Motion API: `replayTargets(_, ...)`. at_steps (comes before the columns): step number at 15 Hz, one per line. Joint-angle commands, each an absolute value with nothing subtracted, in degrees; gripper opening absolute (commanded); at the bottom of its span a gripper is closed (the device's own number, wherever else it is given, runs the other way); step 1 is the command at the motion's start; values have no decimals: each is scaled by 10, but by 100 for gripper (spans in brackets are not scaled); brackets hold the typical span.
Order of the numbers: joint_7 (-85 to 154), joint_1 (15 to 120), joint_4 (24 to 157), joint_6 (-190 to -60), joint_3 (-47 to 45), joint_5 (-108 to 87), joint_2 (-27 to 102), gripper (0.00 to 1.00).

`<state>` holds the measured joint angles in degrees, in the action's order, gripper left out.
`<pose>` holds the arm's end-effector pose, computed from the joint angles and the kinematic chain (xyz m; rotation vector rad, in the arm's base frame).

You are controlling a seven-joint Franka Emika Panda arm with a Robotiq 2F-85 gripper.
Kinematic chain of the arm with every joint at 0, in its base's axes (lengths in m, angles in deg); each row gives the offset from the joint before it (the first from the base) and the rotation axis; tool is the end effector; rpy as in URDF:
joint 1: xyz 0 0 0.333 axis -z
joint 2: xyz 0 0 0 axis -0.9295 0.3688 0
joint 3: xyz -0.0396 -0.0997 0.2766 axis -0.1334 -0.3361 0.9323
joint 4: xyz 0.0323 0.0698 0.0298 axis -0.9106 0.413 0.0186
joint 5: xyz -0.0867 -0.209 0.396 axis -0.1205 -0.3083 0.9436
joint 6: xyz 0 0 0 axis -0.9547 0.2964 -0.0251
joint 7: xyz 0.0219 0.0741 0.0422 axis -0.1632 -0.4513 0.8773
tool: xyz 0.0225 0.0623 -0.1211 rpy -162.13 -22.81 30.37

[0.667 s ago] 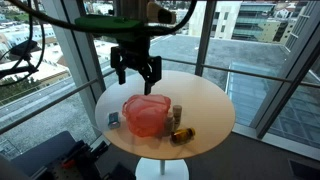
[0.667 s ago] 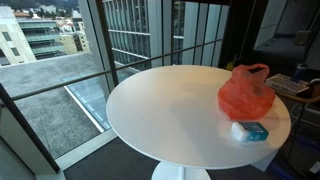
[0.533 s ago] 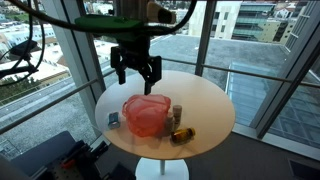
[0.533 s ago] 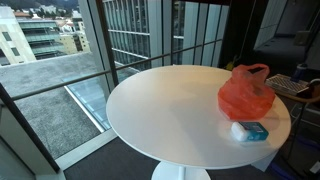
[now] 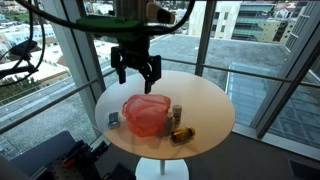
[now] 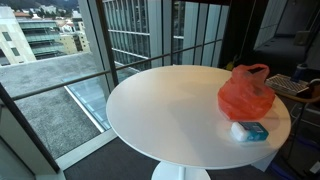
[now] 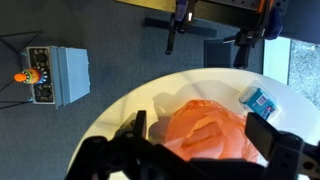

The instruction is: Pick up the blue and white translucent container and put it in the orange plastic

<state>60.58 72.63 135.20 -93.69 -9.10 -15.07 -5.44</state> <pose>0.4389 -0.1406 0.4029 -3.1122 -0.2435 0.2165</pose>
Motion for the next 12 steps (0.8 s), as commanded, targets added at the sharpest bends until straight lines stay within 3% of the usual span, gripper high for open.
replayTargets(1,596,719,1340,-952,-78,-137,-42,100)
replayTargets(12,628,658,1357,-1007,-31,-98,-41,100)
